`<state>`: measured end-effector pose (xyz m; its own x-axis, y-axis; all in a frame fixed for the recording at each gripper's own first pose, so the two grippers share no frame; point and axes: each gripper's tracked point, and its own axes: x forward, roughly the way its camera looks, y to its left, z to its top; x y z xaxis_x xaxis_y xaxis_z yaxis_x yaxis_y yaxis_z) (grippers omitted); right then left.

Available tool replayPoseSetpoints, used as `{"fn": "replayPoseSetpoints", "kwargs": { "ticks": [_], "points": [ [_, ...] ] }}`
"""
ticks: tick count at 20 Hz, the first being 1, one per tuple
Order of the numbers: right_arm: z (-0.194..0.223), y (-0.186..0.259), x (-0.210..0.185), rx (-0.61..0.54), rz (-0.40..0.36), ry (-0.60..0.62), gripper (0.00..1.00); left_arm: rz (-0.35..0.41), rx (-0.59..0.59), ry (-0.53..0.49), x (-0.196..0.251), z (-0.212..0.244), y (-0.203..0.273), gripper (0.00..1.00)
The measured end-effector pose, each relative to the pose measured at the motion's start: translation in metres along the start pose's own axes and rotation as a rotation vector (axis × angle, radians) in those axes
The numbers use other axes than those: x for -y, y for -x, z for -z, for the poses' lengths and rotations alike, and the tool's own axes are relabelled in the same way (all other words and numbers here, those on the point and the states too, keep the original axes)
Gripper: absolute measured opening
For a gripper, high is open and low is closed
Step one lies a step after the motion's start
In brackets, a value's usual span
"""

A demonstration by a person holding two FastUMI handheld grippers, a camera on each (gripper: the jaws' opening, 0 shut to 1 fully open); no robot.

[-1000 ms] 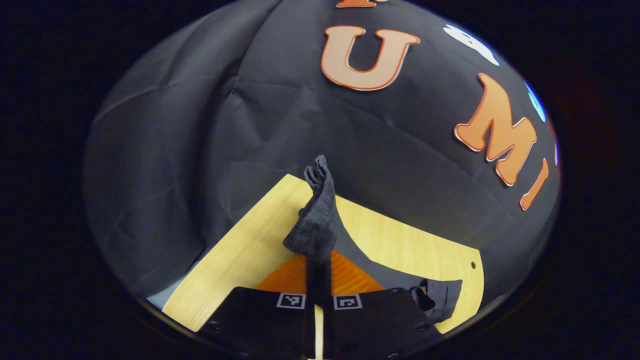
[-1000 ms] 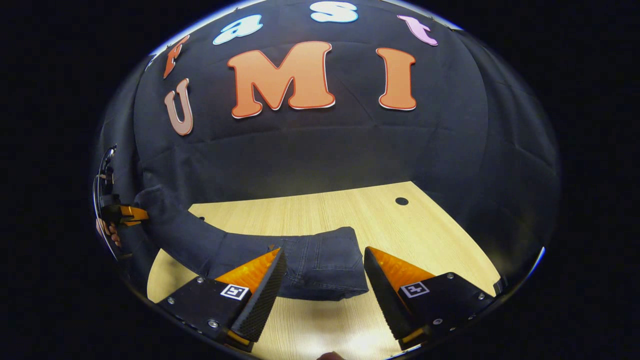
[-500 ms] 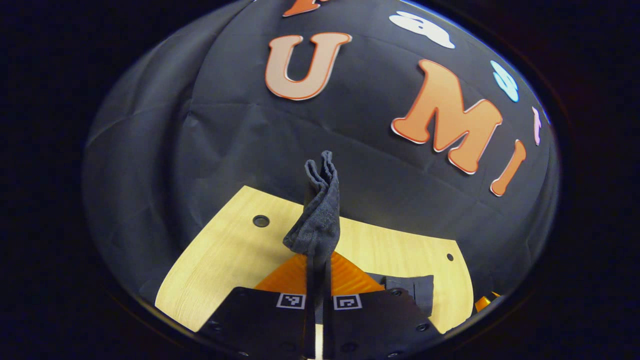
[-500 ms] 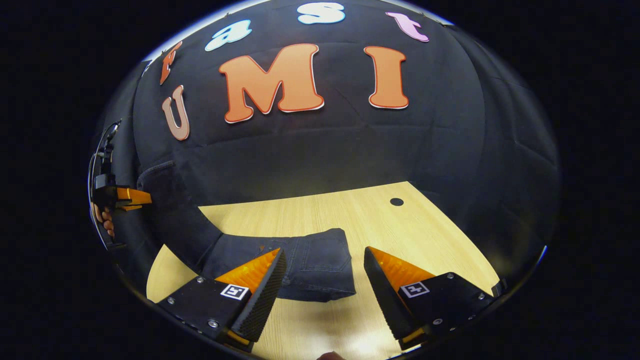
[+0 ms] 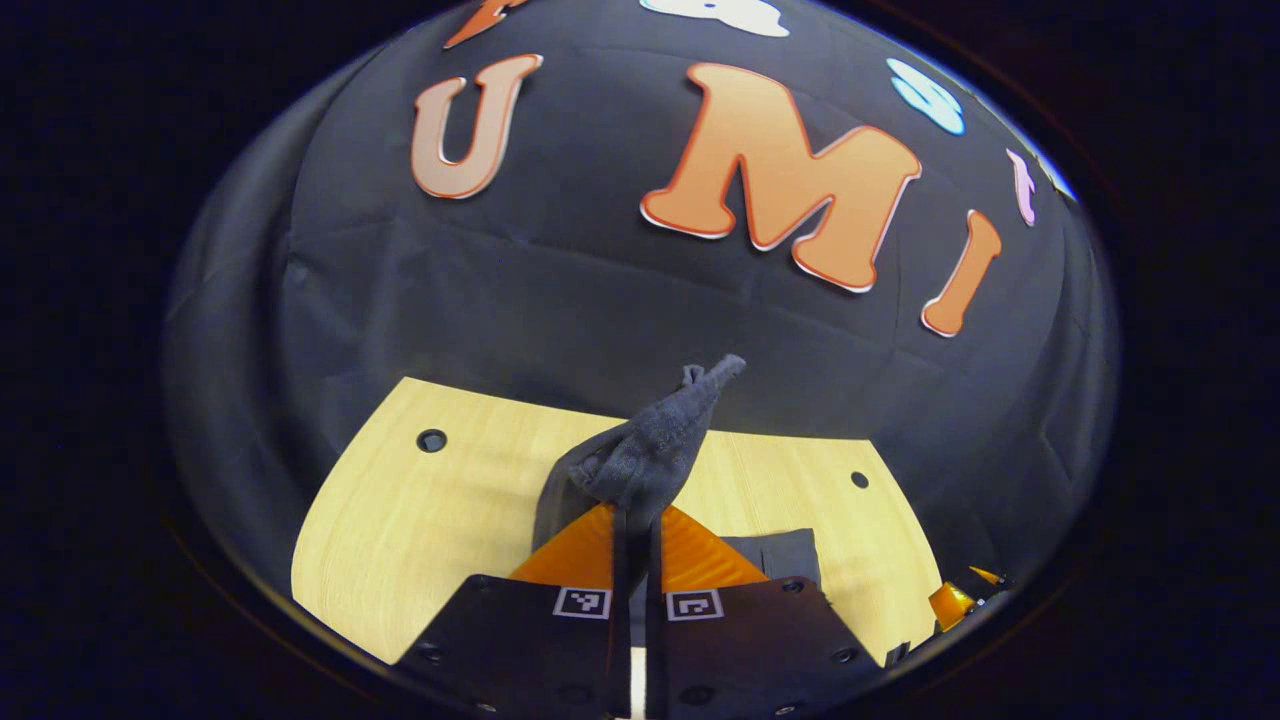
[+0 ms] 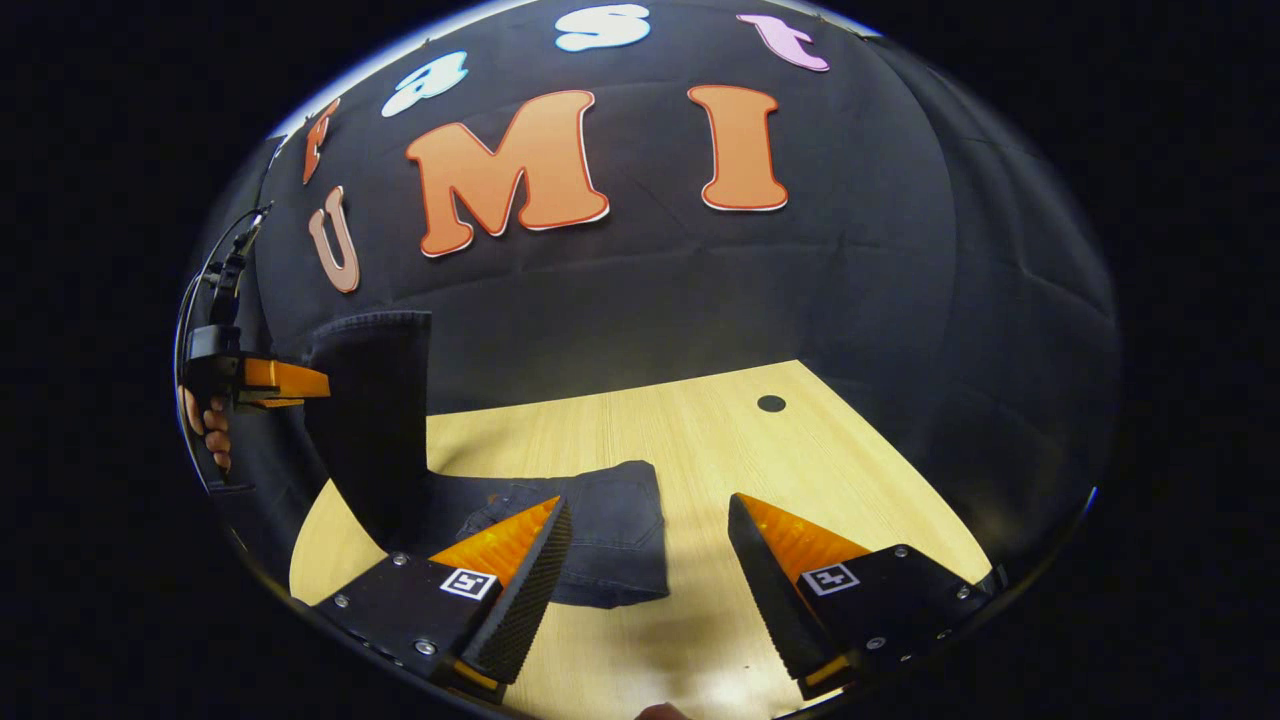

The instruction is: Grasp the waist and the cuffs of the jeans and fold them to make the two legs overlap; first hold the waist and fold one-third of the jeans toward the cuffs, then hold the cuffs and fold the remaining one-third in the same direction to finish folding.

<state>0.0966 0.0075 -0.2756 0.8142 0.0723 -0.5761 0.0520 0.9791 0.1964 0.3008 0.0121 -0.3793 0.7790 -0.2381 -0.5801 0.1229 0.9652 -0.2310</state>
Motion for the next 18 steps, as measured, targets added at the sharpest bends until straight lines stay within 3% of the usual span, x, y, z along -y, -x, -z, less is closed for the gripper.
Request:
{"fn": "replayPoseSetpoints", "kwargs": {
  "ticks": [9, 18],
  "points": [
    [-0.002, -0.022, 0.06, -0.019, 0.009, -0.043, 0.95, 0.025, -0.1, -0.119, 0.096, 0.036, -0.05, 0.06],
    [0.011, -0.032, 0.095, -0.063, 0.019, -0.056, 0.95, 0.04, -0.248, -0.185, 0.168, 0.108, -0.093, 0.06]
  ]
}}
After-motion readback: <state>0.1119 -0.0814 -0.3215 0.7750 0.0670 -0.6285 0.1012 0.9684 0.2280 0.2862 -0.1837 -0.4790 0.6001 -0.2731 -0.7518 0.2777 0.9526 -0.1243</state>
